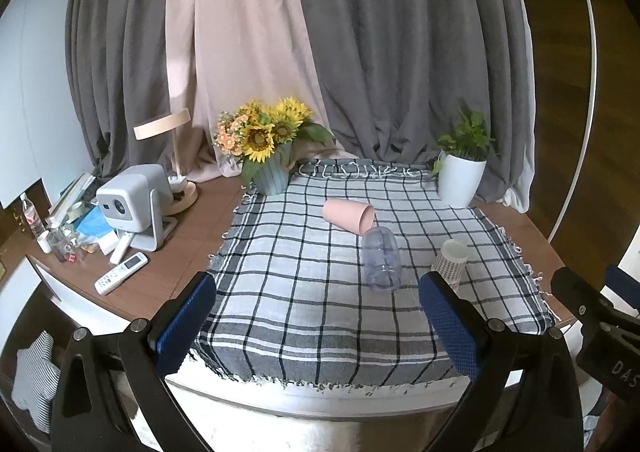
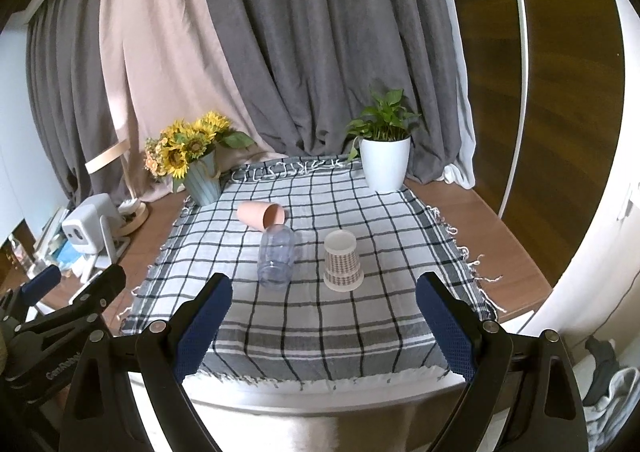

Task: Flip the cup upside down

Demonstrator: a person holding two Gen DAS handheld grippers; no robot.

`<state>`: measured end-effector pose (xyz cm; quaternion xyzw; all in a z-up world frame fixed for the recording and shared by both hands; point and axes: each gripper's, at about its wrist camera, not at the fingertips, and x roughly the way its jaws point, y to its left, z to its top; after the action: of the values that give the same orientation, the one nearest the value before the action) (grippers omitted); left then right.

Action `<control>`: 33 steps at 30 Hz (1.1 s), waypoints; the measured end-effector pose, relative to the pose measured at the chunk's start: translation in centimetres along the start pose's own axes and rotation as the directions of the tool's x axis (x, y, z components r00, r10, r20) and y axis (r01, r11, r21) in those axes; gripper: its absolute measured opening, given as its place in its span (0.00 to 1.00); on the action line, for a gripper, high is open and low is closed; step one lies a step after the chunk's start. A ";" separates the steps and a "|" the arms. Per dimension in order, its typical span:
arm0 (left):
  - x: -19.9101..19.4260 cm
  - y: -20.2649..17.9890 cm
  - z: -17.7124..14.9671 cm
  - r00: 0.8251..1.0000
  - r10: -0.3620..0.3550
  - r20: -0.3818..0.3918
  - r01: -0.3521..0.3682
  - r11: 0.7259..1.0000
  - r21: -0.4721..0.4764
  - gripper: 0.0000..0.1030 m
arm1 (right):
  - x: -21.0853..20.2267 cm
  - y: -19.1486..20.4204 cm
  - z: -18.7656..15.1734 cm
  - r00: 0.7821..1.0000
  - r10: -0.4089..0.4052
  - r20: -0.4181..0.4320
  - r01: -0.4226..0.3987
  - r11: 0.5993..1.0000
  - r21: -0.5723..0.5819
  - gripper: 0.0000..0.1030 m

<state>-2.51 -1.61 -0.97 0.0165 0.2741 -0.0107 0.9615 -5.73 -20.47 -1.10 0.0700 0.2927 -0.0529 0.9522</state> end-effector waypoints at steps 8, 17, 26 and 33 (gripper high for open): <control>-0.3 0.2 0.1 1.000 -0.003 0.009 0.003 1.000 0.001 1.00 | -0.2 0.2 -0.2 1.000 0.001 0.007 -0.001 1.000 -0.005 0.91; -0.6 0.3 0.3 1.000 -0.003 0.012 0.003 1.000 0.005 1.00 | -0.4 0.4 -0.1 1.000 0.002 0.014 -0.002 1.000 -0.001 0.91; -0.7 0.0 0.7 1.000 -0.015 0.012 0.015 1.000 0.009 1.00 | -0.4 0.5 0.3 1.000 -0.003 0.016 0.003 1.000 0.005 0.91; -0.5 -0.2 0.9 1.000 -0.021 0.008 0.021 1.000 0.009 1.00 | -0.4 0.6 0.3 1.000 -0.004 0.015 0.003 1.000 0.006 0.91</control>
<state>-2.48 -1.79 0.06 0.0176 0.2704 -0.0222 0.9623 -5.83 -19.92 -0.56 0.0720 0.2857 -0.0560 0.9540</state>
